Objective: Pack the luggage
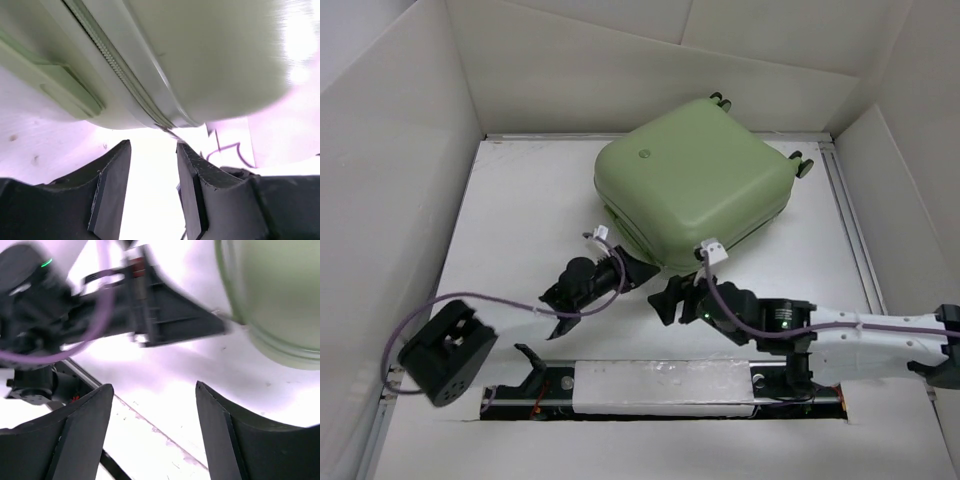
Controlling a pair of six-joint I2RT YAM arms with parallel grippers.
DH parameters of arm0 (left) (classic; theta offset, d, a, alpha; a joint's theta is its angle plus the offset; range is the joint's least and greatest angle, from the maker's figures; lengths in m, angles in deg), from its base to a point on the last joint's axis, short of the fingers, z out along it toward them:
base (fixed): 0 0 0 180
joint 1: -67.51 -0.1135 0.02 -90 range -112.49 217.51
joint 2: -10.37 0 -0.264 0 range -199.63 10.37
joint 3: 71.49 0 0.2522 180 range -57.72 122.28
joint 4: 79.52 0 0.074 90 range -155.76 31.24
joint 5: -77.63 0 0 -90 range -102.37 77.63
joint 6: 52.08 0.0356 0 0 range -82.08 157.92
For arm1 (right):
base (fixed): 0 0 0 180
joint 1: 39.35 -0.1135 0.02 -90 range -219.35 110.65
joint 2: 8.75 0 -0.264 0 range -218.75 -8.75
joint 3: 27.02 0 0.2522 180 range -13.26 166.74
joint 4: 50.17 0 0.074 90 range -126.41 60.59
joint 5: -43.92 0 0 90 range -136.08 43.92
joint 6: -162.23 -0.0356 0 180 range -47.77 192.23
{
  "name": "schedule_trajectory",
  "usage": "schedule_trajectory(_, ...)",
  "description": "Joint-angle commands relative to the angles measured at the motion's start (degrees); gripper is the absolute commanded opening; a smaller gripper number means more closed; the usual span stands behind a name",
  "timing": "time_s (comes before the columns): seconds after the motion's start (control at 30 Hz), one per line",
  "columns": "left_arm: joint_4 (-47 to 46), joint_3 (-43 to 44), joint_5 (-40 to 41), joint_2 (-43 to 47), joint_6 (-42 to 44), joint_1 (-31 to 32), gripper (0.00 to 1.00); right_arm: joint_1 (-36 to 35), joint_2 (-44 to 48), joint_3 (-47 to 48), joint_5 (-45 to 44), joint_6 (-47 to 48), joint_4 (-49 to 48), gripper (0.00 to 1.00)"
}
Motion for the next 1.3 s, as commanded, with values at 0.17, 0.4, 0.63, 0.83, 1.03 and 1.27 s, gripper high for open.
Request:
schedule_trajectory(0.17, 28.35, -4.57, 20.14, 33.65, 4.25, -0.82, 0.48, 5.78, 11.81, 0.65, -7.81, -0.61, 12.68, 0.5)
schedule_trajectory(0.4, 35.26, 21.17, 2.54, 18.5, 6.64, -21.61, 0.57, 27.74, 15.67, -2.16, -5.26, 0.36, 15.58, 0.0)
schedule_trajectory(0.63, 29.37, 39.37, -6.3, -5.06, -3.39, -39.57, 0.62, 51.29, 18.75, -5.51, 5.71, 5.8, 12.16, 0.0)
schedule_trajectory(0.83, 47.08, 77.38, -7.52, -33.66, 8.62, -38.81, 0.67, 67.4, 10.86, -7.87, 17.14, 9.15, 3.03, 0.0)
schedule_trajectory(1.03, 56.8, 104.14, -14.62, -56.3, 13.49, -37.65, 0.68, 80.6, -1.95, -8.15, 30.05, 9.15, -9.88, 0.0)
schedule_trajectory(1.27, 44.5, 100.95, -28.7, -64.77, 10.24, -33.96, 0.65, 76.75, -17.17, 1.51, 45.61, 15.99, -17.55, 0.0)
